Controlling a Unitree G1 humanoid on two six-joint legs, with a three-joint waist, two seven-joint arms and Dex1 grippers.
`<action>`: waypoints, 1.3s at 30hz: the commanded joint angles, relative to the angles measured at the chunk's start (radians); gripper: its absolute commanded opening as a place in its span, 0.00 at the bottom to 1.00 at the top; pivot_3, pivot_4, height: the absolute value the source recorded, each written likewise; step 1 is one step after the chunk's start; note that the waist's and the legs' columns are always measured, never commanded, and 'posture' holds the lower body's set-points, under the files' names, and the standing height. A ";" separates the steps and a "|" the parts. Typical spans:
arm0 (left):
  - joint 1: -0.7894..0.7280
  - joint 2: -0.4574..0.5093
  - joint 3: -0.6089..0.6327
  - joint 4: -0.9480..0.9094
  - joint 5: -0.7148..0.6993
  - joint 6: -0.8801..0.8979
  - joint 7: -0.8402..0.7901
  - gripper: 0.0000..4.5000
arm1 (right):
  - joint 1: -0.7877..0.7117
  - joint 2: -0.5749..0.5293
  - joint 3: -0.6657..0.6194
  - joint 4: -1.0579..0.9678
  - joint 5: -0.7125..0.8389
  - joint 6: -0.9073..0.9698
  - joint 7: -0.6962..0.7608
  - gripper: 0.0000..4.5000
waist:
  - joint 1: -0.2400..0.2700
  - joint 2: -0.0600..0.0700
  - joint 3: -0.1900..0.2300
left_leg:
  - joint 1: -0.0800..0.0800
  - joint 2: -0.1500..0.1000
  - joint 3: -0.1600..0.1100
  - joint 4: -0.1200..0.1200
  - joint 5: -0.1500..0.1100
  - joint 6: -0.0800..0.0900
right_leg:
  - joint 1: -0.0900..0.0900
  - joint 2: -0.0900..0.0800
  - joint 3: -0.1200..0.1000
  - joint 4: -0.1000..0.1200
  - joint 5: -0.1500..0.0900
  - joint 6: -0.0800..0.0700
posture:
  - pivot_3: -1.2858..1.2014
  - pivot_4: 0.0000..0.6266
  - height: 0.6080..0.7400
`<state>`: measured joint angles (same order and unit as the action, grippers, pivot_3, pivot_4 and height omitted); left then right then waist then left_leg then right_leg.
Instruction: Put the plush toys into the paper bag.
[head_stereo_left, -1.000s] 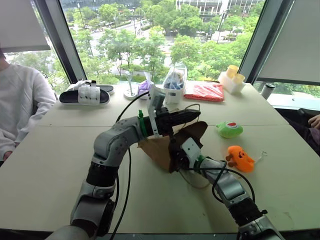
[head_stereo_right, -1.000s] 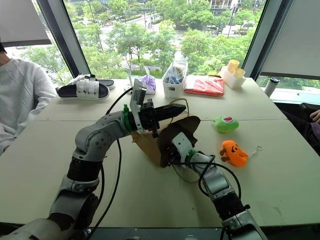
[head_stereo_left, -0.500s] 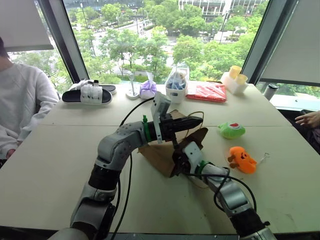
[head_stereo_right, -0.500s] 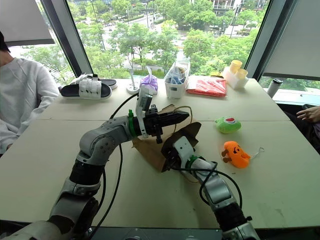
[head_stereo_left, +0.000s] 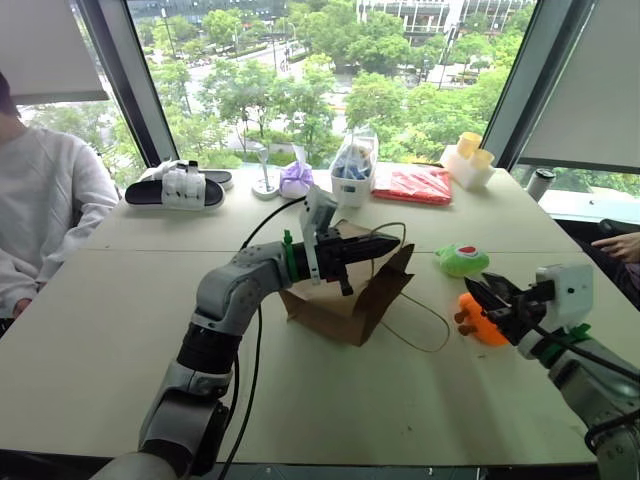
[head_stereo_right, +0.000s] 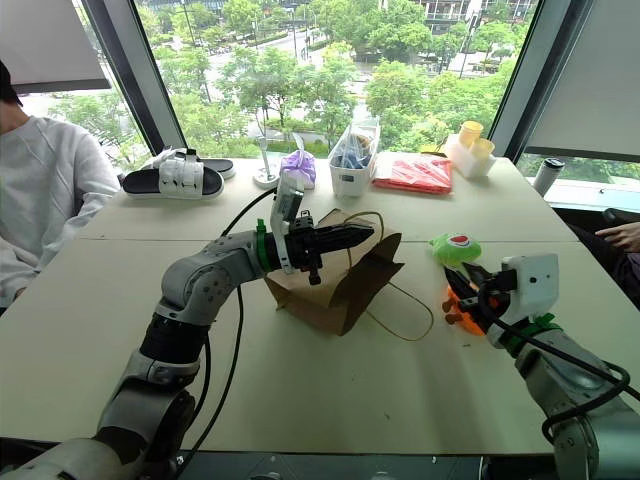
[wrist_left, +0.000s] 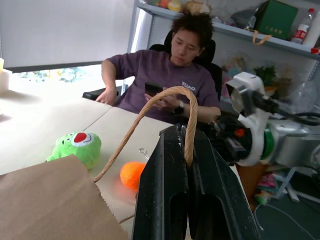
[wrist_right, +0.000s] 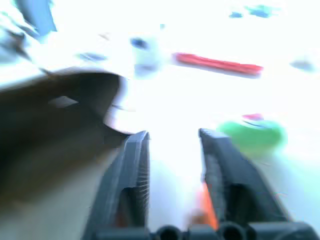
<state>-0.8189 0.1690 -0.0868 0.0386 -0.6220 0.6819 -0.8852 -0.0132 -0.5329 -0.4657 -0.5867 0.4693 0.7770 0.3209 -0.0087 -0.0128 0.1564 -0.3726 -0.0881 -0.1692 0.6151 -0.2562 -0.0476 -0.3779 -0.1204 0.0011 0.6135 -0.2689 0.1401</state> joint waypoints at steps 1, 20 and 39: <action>-0.014 -0.008 -0.003 -0.020 -0.006 -0.013 -0.011 0.00 | -0.030 -0.035 0.026 0.042 -0.079 0.004 -0.060 0.73 | -0.003 0.000 0.000 | 0.000 0.000 0.000 0.000 0.000 0.000 | 0.000 0.000 0.000 0.000 0.000 0.000 | 0.52 0.24 1.00; 0.006 -0.011 0.006 -0.056 -0.009 -0.008 0.029 0.00 | -0.208 -0.126 0.350 0.434 -0.351 0.060 -0.091 0.37 | -0.001 0.000 0.000 | -0.001 0.000 0.000 0.001 0.000 0.000 | 0.000 0.000 0.001 -0.001 0.000 0.000 | 0.52 0.24 1.00; -0.049 0.014 0.027 0.022 -0.019 -0.018 -0.018 0.00 | -0.204 -0.206 0.282 0.025 -0.135 -0.216 0.280 0.00 | -0.001 0.000 0.000 | 0.000 0.001 0.000 0.001 0.000 0.000 | 0.002 0.001 0.000 -0.002 0.000 0.001 | 0.52 0.24 1.00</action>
<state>-0.8385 0.1858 -0.0815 0.0740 -0.6221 0.6788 -0.8846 -0.1971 -0.7105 -0.2009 -0.4941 0.3244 0.5720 0.5684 -0.0099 -0.0130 0.1568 -0.3726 -0.0874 -0.1694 0.6165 -0.2560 -0.0479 -0.3761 -0.1194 0.0012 0.6119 -0.2690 0.1406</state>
